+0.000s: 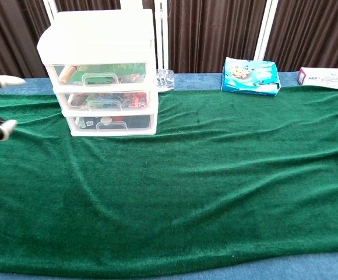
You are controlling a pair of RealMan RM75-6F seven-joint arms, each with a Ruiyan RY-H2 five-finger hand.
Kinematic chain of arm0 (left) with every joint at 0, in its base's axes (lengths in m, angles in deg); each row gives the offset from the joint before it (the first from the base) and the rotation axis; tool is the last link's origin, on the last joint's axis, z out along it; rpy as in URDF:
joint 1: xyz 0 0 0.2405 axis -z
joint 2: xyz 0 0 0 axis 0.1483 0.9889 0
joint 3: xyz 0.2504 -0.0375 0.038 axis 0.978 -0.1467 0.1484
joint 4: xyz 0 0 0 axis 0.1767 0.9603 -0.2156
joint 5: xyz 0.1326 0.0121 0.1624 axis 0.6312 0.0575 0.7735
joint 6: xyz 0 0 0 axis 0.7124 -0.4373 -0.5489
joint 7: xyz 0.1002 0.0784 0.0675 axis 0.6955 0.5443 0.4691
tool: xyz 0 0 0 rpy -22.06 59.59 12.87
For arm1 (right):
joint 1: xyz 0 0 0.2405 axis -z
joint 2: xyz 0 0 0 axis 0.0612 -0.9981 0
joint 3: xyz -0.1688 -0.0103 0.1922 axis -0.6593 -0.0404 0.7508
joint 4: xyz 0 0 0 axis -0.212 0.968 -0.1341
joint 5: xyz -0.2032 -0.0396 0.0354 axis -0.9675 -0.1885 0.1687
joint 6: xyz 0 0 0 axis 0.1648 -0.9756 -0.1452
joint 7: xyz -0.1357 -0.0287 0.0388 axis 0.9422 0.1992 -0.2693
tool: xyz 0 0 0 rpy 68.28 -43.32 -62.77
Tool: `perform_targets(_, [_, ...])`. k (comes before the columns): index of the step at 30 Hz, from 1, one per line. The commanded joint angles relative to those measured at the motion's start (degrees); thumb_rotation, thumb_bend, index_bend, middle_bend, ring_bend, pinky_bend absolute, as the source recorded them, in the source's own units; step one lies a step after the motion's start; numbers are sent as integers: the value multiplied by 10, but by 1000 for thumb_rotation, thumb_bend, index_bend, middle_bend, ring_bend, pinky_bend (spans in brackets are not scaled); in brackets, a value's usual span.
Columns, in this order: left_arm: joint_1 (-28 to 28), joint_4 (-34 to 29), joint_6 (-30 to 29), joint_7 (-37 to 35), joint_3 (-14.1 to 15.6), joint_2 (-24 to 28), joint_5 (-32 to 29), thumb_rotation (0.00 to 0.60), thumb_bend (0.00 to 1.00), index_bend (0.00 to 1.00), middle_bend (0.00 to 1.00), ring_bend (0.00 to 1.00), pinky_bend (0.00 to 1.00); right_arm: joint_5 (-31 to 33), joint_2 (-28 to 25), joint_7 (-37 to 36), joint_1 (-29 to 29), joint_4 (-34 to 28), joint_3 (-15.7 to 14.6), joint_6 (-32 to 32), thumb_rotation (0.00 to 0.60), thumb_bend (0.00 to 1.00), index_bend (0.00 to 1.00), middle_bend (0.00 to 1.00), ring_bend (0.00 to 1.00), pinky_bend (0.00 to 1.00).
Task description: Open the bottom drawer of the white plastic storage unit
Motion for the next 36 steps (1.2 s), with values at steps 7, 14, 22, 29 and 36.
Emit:
perform_targets(7, [93, 27, 91, 61, -48, -66, -181, 600, 570, 0, 927, 906, 891, -2, -7, -27, 1, 3, 3, -7, 600, 43, 13, 0, 0, 0])
perform_targets(14, [129, 71, 107, 77, -45, -117, -231, 600, 570, 0, 927, 908, 904, -2, -13, -56, 1, 12, 6, -10, 600, 43, 13, 0, 0, 0])
perform_targets(22, [161, 99, 119, 84, -70, -146, -305, 600, 570, 0, 927, 908, 904, 1, -19, -76, 1, 15, 7, -10, 600, 43, 13, 0, 0, 0])
perform_targets(29, [183, 118, 125, 91, -76, -163, -336, 600, 570, 0, 927, 908, 904, 1, -20, -81, 0, 15, 7, -9, 600, 43, 13, 0, 0, 0])
perform_targets(36, [203, 148, 128, 96, -90, -174, -372, 600, 570, 0, 927, 908, 904, 0, -19, -79, -1, 15, 5, -7, 600, 43, 13, 0, 0, 0])
